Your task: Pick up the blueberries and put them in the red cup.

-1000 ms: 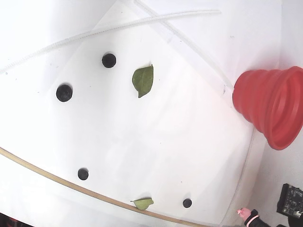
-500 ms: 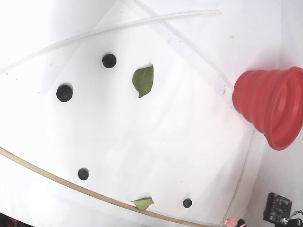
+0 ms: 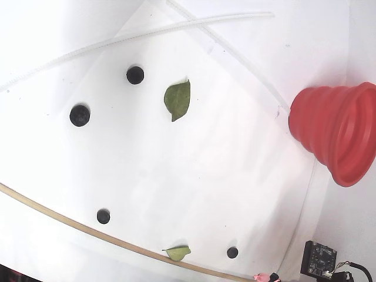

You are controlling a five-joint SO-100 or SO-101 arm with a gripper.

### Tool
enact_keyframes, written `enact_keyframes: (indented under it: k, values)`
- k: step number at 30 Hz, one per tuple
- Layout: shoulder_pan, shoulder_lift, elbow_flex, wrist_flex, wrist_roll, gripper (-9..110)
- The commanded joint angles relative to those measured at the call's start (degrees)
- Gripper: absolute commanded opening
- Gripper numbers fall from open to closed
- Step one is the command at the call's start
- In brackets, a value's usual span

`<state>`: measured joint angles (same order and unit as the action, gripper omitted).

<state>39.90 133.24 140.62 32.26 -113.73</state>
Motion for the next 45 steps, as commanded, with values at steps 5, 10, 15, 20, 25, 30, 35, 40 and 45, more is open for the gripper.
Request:
enact_keyframes:
  k: [5,10,15,20,25,30,35,40,45]
  values:
    - [2.37,-3.43,-0.7,-4.57,-0.35,19]
    - [2.9,-7.03,-1.41,-7.29,0.0,19]
    - [3.6,-10.81,-1.85,-10.46,0.09,19]
    - [4.04,-13.97,-2.72,-12.83,0.18,19]
    - [4.39,-16.17,-3.25,-14.5,0.18,20]
    - [5.1,-18.98,-3.6,-17.4,0.09,20]
    - [5.71,-22.32,-4.48,-20.21,0.26,20]
    - [5.8,-25.4,-5.71,-22.5,1.41,20]
    - [5.45,-27.51,-6.42,-23.73,2.99,21]
